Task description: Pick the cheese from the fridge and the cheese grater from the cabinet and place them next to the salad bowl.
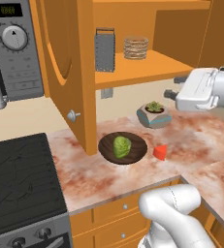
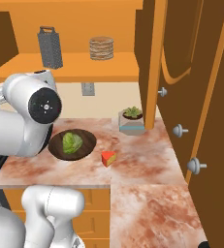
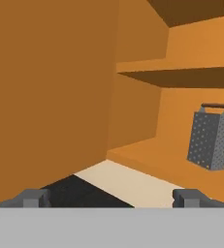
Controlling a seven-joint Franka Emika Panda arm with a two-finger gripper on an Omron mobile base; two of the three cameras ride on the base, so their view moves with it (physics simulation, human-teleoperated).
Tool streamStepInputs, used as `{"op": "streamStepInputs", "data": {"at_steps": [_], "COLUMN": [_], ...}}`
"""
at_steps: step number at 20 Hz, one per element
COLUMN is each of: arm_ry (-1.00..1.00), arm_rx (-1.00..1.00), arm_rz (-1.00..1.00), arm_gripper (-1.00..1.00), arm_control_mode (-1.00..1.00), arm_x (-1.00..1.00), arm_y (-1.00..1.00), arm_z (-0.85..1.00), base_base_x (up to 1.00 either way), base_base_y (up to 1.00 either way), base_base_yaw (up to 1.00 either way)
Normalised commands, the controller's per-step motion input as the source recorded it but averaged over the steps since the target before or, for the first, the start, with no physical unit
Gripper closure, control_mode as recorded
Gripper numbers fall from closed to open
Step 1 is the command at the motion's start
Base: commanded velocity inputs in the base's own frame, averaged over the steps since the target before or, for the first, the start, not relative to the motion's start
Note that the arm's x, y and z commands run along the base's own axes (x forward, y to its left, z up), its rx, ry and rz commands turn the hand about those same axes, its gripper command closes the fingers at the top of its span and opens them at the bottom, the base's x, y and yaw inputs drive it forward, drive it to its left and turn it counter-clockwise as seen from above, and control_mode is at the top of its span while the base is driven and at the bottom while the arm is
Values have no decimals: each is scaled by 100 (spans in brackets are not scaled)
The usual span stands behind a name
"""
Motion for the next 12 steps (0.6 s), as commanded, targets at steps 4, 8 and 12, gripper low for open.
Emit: {"op": "streamStepInputs", "data": {"at_steps": [4, 8, 12], "arm_ry": [-13, 2, 10], "arm_rx": [0, 1, 6], "arm_rz": [0, 5, 5], "arm_gripper": [-100, -100, -100], "arm_control_mode": [-100, -100, -100], "arm_x": [0, 5, 24], "arm_y": [14, -3, -18], "arm_z": [12, 11, 12], "base_base_x": [0, 0, 0], "base_base_y": [0, 0, 0], "base_base_yaw": [0, 0, 0]}}
